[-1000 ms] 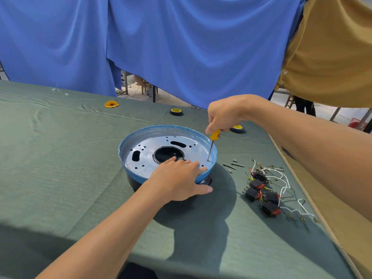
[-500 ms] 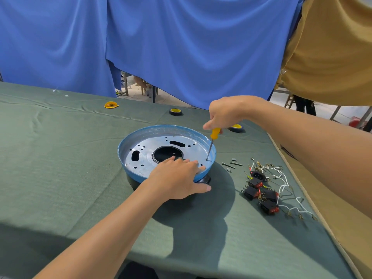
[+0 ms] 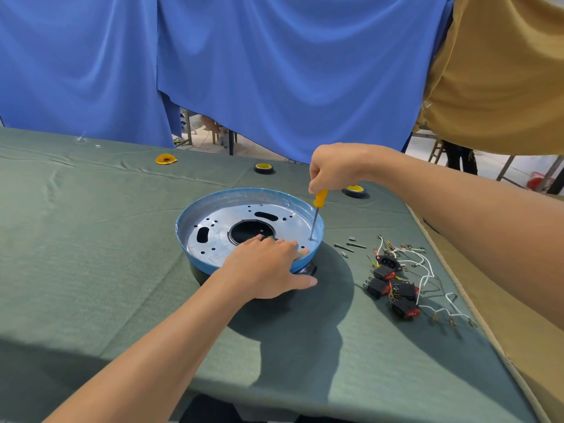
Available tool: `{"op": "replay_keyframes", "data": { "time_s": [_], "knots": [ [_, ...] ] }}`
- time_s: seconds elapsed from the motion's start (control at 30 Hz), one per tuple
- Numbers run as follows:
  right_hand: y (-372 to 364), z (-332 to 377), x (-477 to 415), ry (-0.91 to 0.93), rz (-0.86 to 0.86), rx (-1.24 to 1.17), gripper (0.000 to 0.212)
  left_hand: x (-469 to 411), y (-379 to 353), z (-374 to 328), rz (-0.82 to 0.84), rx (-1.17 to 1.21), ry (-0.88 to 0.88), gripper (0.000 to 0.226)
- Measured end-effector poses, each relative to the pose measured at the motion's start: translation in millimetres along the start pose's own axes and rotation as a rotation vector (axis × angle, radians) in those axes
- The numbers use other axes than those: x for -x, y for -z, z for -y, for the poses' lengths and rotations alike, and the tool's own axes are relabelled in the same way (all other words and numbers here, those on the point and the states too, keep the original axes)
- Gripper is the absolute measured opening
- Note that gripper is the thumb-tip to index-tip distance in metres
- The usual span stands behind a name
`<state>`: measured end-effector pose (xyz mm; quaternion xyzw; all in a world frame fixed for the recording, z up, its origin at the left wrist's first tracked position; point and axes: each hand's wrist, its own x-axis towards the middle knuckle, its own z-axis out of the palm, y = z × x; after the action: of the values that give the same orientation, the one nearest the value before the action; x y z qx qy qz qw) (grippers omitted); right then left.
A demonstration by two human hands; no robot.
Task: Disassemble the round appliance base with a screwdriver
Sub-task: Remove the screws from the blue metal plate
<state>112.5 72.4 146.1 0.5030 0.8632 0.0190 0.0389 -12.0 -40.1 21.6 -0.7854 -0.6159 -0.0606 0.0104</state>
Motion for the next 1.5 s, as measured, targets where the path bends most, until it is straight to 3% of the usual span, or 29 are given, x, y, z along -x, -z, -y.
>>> {"op": "replay_keyframes", "data": {
  "time_s": [0.13, 0.27, 0.47, 0.53, 0.67, 0.87, 1.0, 1.1, 1.23, 1.37, 1.43, 1.5],
  "knots": [
    [-1.4, -2.0, -0.5, 0.006, 0.048, -0.136, 0.029, -0.6, -1.2, 0.7, -0.013, -0.006, -0.006, 0.062],
    [-4.1, -2.8, -3.0, -0.018, -0.02, -0.036, 0.055, -0.8, -2.8, 1.2, -0.036, -0.005, -0.011, 0.062],
    [-4.3, -3.5, -0.1, 0.013, -0.006, -0.101, 0.023, -2.1, -4.6, 1.8, -0.044, -0.019, -0.015, 0.063],
    [-3.4, -4.3, -0.1, 0.007, 0.038, -0.158, 0.027, -2.4, -5.1, 1.7, -0.05, -0.022, -0.016, 0.065],
    [-3.9, -7.0, 0.1, -0.049, 0.015, -0.111, 0.056, -2.9, -5.2, 1.9, -0.06, -0.02, -0.013, 0.065],
    [-6.2, -6.4, 3.0, -0.018, -0.023, -0.171, 0.03, -3.8, -5.7, 2.0, -0.071, -0.027, -0.021, 0.062],
    [-5.0, -6.5, 4.0, -0.016, -0.002, -0.15, 0.044, -4.2, -5.5, 2.4, -0.066, -0.029, -0.018, 0.065],
    [-8.0, -8.0, 4.0, -0.036, -0.093, -0.086, 0.055, -4.3, -6.1, 2.1, -0.067, -0.029, -0.013, 0.066],
    [-7.1, -6.8, 5.4, -0.002, -0.077, -0.122, 0.024, -4.7, -6.3, 2.0, -0.07, -0.033, -0.012, 0.067],
    [-5.6, -5.0, 4.7, -0.003, -0.022, -0.135, 0.037, -4.9, -5.8, 1.8, -0.069, -0.036, -0.012, 0.069],
    [-8.3, -5.6, 3.4, -0.022, -0.066, -0.089, 0.049, -4.5, -5.7, 1.8, -0.071, -0.031, -0.007, 0.068],
    [-10.6, -6.6, 3.0, -0.013, -0.108, -0.093, 0.046, -3.9, -6.0, 1.8, -0.081, -0.027, -0.008, 0.065]
  ]
}}
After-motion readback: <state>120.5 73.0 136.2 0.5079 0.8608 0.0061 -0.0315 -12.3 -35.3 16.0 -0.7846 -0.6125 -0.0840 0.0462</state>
